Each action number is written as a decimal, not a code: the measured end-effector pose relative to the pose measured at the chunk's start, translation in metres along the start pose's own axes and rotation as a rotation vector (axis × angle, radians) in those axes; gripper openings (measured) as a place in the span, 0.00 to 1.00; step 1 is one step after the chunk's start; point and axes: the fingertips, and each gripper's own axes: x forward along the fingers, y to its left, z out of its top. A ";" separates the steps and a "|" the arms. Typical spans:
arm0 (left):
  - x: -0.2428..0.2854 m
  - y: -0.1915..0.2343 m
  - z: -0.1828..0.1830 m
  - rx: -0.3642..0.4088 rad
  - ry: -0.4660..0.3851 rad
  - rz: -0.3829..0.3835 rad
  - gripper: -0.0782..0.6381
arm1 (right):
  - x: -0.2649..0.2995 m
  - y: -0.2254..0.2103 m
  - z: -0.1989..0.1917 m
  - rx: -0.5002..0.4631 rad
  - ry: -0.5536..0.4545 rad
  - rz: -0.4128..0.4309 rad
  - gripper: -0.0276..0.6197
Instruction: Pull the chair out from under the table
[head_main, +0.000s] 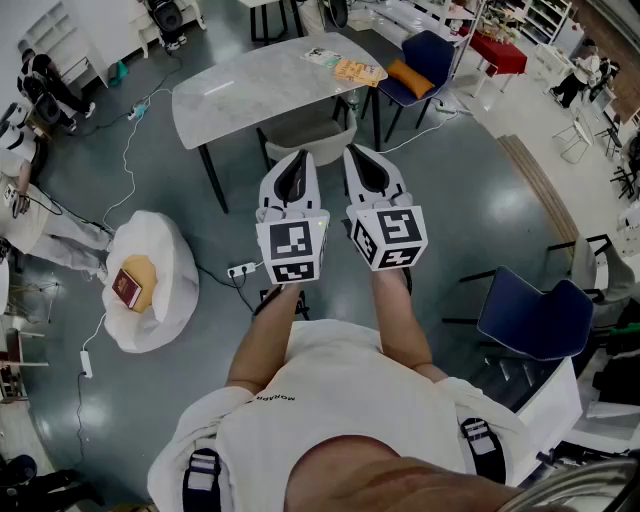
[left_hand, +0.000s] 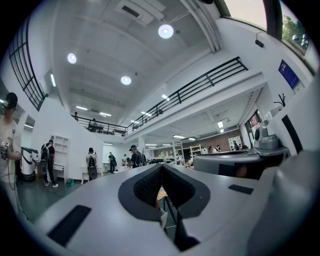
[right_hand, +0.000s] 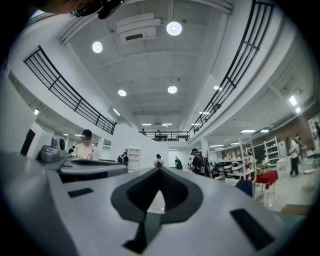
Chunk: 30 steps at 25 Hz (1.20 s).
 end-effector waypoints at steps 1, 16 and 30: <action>-0.001 -0.002 0.000 0.001 0.000 -0.001 0.12 | -0.002 -0.001 -0.001 -0.001 0.002 -0.004 0.06; 0.008 -0.042 -0.011 -0.006 0.041 0.012 0.12 | -0.022 -0.031 -0.011 0.031 0.030 0.025 0.06; 0.026 -0.112 -0.055 0.000 0.125 0.084 0.12 | -0.058 -0.098 -0.062 0.085 0.121 0.068 0.06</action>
